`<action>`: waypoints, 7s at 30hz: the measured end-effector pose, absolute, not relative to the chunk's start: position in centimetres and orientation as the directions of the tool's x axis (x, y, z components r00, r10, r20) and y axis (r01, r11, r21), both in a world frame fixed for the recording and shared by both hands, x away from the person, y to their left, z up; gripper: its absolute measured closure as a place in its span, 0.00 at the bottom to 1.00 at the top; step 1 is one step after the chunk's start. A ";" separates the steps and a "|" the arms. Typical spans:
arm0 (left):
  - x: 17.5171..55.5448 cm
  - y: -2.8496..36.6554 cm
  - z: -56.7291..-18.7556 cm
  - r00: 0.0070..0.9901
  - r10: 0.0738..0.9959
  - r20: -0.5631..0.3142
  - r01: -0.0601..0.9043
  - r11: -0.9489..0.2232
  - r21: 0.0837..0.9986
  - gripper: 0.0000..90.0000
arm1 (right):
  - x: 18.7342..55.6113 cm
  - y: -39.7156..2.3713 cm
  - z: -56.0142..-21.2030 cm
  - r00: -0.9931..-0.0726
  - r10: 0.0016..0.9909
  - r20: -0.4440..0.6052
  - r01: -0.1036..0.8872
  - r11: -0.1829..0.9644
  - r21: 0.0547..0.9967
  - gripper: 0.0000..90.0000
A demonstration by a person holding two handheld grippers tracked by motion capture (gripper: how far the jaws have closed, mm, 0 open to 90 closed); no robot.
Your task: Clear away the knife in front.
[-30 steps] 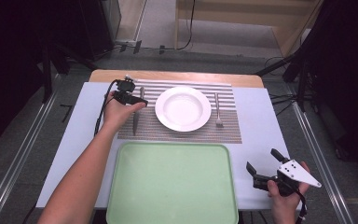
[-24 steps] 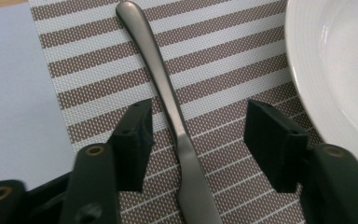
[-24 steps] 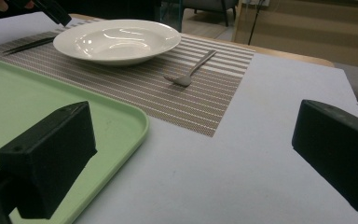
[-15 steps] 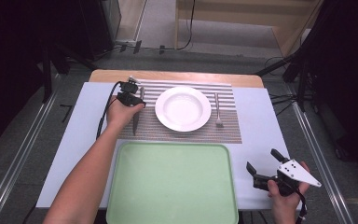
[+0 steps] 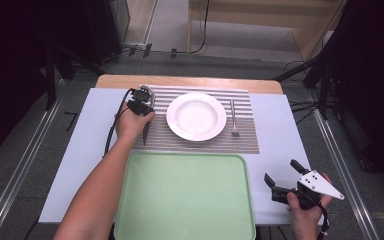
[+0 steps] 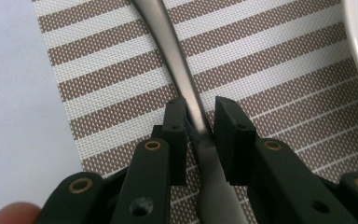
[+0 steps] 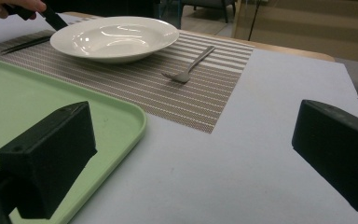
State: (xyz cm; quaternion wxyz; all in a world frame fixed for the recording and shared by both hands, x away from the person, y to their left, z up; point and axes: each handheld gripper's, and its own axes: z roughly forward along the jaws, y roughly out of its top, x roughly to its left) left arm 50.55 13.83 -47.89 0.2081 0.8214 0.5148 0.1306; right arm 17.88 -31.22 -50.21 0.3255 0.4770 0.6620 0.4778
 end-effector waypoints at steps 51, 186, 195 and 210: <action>49.4 15.5 -46.9 0.508 0.858 -0.072 0.748 -0.399 0.530 0.89 | 17.8 -31.7 -50.0 -0.308 0.950 0.055 0.326 0.051 0.944 0.00; 23.1 16.2 -48.4 0.780 0.621 -0.073 0.488 -0.531 0.693 0.88 | 17.4 -30.8 -49.6 -0.348 0.937 0.016 0.273 0.085 0.958 0.00; 22.4 15.3 -48.7 0.782 0.621 -0.045 0.488 -0.565 0.665 0.88 | 17.4 -30.8 -49.6 -0.348 0.937 0.015 0.276 0.087 0.957 0.00; 23.0 14.4 -47.9 0.769 0.639 -0.038 0.469 -0.522 0.713 0.82 | 17.4 -30.9 -49.6 -0.339 0.941 0.021 0.278 0.079 0.957 0.00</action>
